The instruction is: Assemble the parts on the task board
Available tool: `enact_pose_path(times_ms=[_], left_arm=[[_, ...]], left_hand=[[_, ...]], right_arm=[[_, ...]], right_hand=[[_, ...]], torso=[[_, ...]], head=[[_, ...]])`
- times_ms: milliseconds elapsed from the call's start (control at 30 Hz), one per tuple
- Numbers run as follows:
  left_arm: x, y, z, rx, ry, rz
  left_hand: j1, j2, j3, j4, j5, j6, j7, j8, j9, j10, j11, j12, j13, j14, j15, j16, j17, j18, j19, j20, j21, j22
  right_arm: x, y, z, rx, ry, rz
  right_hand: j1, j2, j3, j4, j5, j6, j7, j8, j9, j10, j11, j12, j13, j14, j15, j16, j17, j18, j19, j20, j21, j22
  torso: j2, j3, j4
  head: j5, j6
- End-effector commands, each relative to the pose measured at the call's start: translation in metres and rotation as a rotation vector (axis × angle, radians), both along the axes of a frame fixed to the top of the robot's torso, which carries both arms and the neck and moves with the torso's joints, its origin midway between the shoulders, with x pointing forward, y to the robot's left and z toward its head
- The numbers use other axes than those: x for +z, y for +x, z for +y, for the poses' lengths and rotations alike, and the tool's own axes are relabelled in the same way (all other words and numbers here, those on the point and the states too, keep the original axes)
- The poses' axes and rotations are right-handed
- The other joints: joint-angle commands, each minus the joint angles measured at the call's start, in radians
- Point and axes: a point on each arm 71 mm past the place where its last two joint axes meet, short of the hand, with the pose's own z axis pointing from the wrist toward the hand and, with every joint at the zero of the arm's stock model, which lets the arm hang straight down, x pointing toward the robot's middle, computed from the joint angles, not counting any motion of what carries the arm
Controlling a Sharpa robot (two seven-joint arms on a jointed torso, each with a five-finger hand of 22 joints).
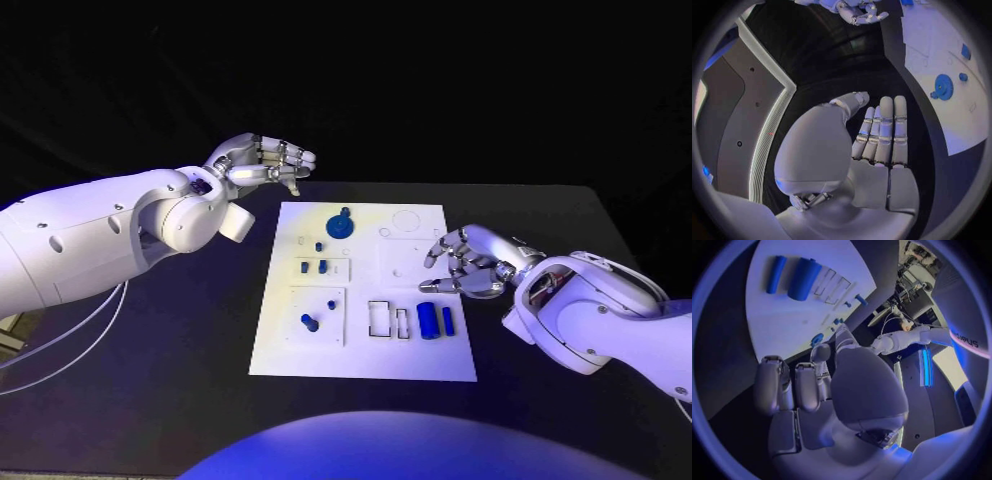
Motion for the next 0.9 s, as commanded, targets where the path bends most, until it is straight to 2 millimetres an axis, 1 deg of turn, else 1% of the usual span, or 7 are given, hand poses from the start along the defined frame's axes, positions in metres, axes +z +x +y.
enact_pose_path(times_ms=[33, 133, 267, 467, 600, 733, 900], left_arm=[[0.001, -0.002, -0.003, -0.017, -0.012, -0.012], [0.002, -0.003, -0.004, -0.020, -0.013, -0.013], [0.002, -0.005, -0.004, -0.022, -0.014, -0.013], [0.002, -0.006, -0.004, -0.025, -0.015, -0.013], [0.002, -0.006, -0.005, -0.030, -0.016, -0.011], [0.002, -0.006, -0.006, -0.032, -0.016, -0.010], [0.002, -0.006, -0.005, -0.031, -0.015, -0.009]], left_hand=[[-0.007, -0.001, 0.004, -0.004, 0.001, -0.005, 0.024, -0.002, -0.001, -0.009, -0.001, 0.006, -0.001, -0.008, 0.001, -0.003, -0.001, 0.012, -0.004, 0.001, 0.004, 0.002], [-0.008, -0.001, 0.004, -0.003, 0.001, -0.005, 0.024, -0.002, -0.001, -0.009, -0.001, 0.006, -0.001, -0.008, 0.001, -0.003, -0.001, 0.012, -0.004, 0.001, 0.004, 0.002], [-0.010, -0.001, 0.003, -0.002, 0.001, -0.005, 0.024, -0.001, -0.001, -0.010, -0.001, 0.008, -0.001, -0.008, 0.002, -0.002, -0.001, 0.012, -0.005, 0.002, 0.004, 0.002], [-0.010, -0.001, 0.003, -0.002, 0.001, -0.005, 0.024, -0.001, -0.001, -0.010, -0.001, 0.008, -0.001, -0.008, 0.002, -0.002, -0.001, 0.012, -0.005, 0.002, 0.004, 0.002], [-0.010, -0.001, 0.003, -0.002, 0.001, -0.005, 0.024, -0.001, -0.001, -0.010, -0.001, 0.008, -0.001, -0.008, 0.002, -0.002, -0.001, 0.012, -0.005, 0.002, 0.004, 0.002], [-0.011, -0.001, 0.003, -0.002, 0.001, -0.006, 0.024, -0.001, -0.001, -0.011, -0.001, 0.009, -0.001, -0.009, 0.002, -0.001, -0.001, 0.012, -0.005, 0.002, 0.004, 0.002], [-0.011, -0.001, 0.003, -0.002, 0.001, -0.006, 0.024, -0.001, -0.001, -0.011, -0.001, 0.009, -0.001, -0.009, 0.002, -0.001, -0.001, 0.012, -0.005, 0.002, 0.004, 0.002]], right_arm=[[-0.011, -0.006, -0.012, -0.053, 0.012, 0.141], [-0.019, -0.013, -0.025, -0.095, -0.005, 0.167], [-0.033, -0.024, -0.034, -0.127, -0.045, 0.192], [-0.045, -0.032, -0.031, -0.133, -0.069, 0.201], [-0.049, -0.033, -0.025, -0.129, -0.077, 0.204], [-0.050, -0.033, -0.021, -0.125, -0.084, 0.200], [-0.052, -0.032, -0.017, -0.123, -0.094, 0.194]], right_hand=[[-0.011, 0.011, -0.014, 0.000, -0.002, -0.011, -0.001, 0.020, 0.014, 0.039, -0.001, 0.110, 0.144, 0.042, -0.004, 0.024, 0.050, -0.019, 0.038, -0.003, 0.022, 0.197], [-0.024, 0.029, -0.029, 0.002, -0.002, -0.012, -0.004, 0.042, 0.028, 0.099, -0.003, 0.237, 0.311, 0.050, -0.005, 0.049, 0.103, -0.023, 0.043, -0.004, 0.051, 0.203], [-0.033, 0.033, -0.040, 0.002, -0.002, -0.005, -0.007, 0.048, 0.033, 0.129, -0.005, 0.291, 0.385, 0.056, -0.007, 0.066, 0.142, -0.028, 0.051, -0.005, 0.082, 0.210], [-0.048, 0.037, -0.048, 0.004, -0.002, 0.004, -0.010, 0.051, 0.035, 0.136, -0.008, 0.302, 0.403, 0.058, -0.008, 0.072, 0.155, -0.031, 0.054, -0.006, 0.096, 0.214], [-0.057, 0.038, -0.053, 0.003, -0.002, 0.014, -0.013, 0.053, 0.038, 0.140, -0.010, 0.307, 0.413, 0.059, -0.010, 0.075, 0.162, -0.033, 0.057, -0.007, 0.107, 0.216], [-0.062, 0.038, -0.056, 0.003, -0.002, 0.019, -0.015, 0.055, 0.041, 0.140, -0.011, 0.308, 0.415, 0.059, -0.011, 0.076, 0.164, -0.033, 0.057, -0.008, 0.109, 0.217], [-0.064, 0.038, -0.056, 0.003, -0.002, 0.021, -0.015, 0.055, 0.042, 0.140, -0.012, 0.308, 0.416, 0.059, -0.011, 0.077, 0.165, -0.033, 0.057, -0.008, 0.110, 0.217]], torso=[[-0.004, 0.0003, -0.0067], [-0.004, -0.0001, -0.0071], [-0.004, -0.0002, -0.0093], [-0.006, 0.0004, -0.0113], [-0.005, 0.0000, -0.0052], [-0.005, -0.0001, -0.0027], [-0.005, -0.0019, -0.0007]], head=[[-0.027, 0.000], [-0.041, 0.000], [-0.051, 0.000], [-0.050, 0.000], [-0.055, 0.000], [-0.053, 0.000], [-0.052, 0.000]])
